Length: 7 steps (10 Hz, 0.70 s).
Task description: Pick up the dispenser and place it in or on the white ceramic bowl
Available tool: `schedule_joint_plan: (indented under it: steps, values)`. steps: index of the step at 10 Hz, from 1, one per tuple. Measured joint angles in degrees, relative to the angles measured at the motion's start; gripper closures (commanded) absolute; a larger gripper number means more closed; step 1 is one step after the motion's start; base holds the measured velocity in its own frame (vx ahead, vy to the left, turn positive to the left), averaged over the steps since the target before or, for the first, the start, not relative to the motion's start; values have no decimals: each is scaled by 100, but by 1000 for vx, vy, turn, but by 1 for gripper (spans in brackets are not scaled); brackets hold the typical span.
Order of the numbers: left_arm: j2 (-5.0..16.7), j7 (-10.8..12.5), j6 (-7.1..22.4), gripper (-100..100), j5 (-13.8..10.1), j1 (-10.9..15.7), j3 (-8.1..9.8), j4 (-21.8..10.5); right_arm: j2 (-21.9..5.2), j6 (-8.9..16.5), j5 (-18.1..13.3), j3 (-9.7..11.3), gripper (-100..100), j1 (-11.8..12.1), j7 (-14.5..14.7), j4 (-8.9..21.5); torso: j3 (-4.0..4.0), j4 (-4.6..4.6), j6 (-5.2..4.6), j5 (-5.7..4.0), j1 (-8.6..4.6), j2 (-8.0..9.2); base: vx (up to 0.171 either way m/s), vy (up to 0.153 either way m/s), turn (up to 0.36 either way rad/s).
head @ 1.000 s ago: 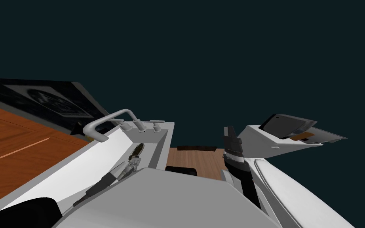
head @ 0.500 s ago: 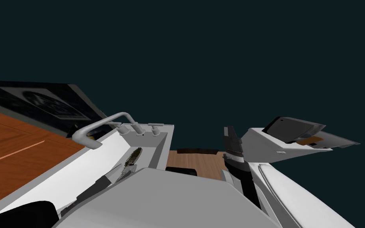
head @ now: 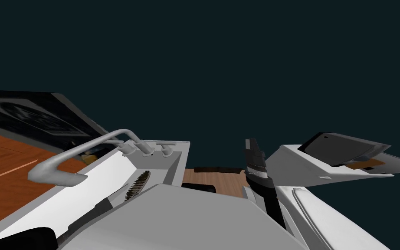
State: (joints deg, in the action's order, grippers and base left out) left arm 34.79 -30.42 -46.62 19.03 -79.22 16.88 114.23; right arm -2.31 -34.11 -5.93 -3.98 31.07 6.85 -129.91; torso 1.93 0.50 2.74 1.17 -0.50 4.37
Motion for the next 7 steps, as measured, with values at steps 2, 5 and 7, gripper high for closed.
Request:
schedule_joint_plan:
  steps: [2, 5, 7]
  values:
    - [65, 50, 21, 0, -13, -157, 48, 123, 0, 0, 0, 0, 0, -1, 0, 0, 3, -1, -1, 2, 4, 9, 45, 3, 0]
    - [65, 49, 20, 0, -13, -155, 48, 122, 0, 0, 0, 0, 0, -2, 0, 0, 26, -10, 0, 1, 2, 45, 2, 0, 0]
    - [65, 49, 20, 0, -13, -155, 48, 122, 0, 0, 0, 0, 0, -2, 0, 0, 28, -11, 0, 1, 2, 48, 0, 0, 0]
